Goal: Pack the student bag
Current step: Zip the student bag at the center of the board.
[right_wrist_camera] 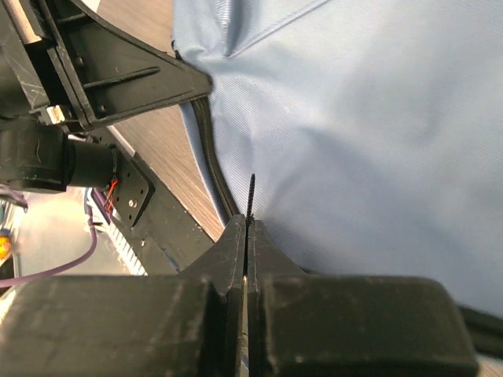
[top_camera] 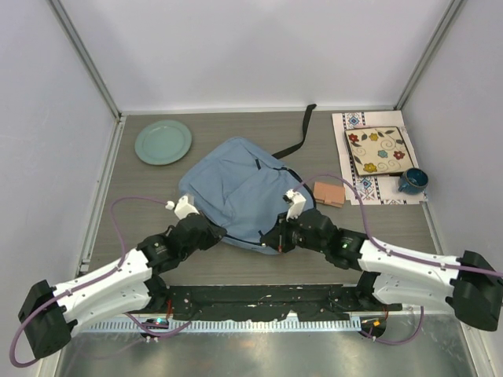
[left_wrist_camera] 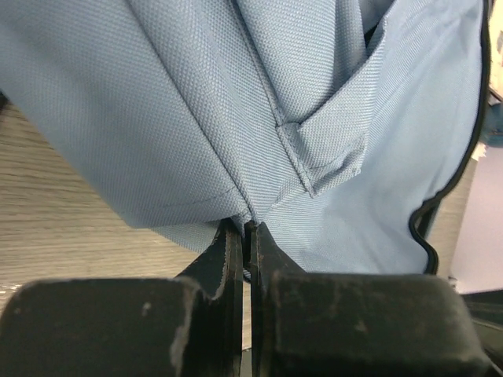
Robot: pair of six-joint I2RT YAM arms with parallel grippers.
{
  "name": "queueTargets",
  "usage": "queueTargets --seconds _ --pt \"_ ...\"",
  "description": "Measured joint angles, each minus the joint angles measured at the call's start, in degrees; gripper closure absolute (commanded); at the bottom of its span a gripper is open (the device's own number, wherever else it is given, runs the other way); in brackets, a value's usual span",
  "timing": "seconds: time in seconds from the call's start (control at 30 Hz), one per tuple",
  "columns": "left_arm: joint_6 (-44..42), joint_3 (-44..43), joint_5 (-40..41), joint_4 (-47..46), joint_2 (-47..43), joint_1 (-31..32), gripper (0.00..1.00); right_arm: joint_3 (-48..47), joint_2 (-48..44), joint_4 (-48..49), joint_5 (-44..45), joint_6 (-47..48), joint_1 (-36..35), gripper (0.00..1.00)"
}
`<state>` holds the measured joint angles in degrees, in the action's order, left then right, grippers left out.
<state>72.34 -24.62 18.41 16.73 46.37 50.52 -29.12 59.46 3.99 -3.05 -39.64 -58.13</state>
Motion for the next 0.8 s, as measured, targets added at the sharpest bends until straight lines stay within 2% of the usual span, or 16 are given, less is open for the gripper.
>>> queueTargets --seconds 0.2,0.43,0.47,0.5,0.53,0.63,0.73,0.8 --pt "-1.8 -0.2 1.1 2.9 -1.2 -2.5 1.00 2.8 -8.1 -4.0 7.1 -1.6 0.0 0.99" --pt "-2.7 -0.4 1.0 6.6 -7.4 -5.7 1.00 3.3 -11.7 -6.8 13.6 -3.1 -0.4 0.99" --pt "-2.9 -0.4 1.0 7.2 -8.4 -6.3 0.96 3.3 -11.8 -6.8 13.8 -3.1 -0.5 0.99" --pt "-3.6 -0.4 0.8 8.0 -10.0 -7.0 0.88 3.3 -11.7 -6.8 13.9 -3.1 -0.5 0.99" --pt "-4.1 -0.6 0.6 8.7 -10.8 -7.5 0.69 3.3 -11.7 -6.6 13.8 -3.2 -0.6 0.99" --pt "-6.7 -1.9 0.3 11.5 -11.1 -8.0 0.39 3.3 -10.7 -5.8 13.2 -3.2 -0.6 0.99" --pt "-8.3 -4.7 -0.7 13.6 -8.7 -9.1 0.28 3.5 -9.2 -5.8 12.8 -3.2 -0.6 0.99" --pt "-8.1 -6.4 -2.5 14.2 -6.8 -9.2 0.25 3.6 -8.3 -5.7 12.4 -3.2 -0.6 0.99"
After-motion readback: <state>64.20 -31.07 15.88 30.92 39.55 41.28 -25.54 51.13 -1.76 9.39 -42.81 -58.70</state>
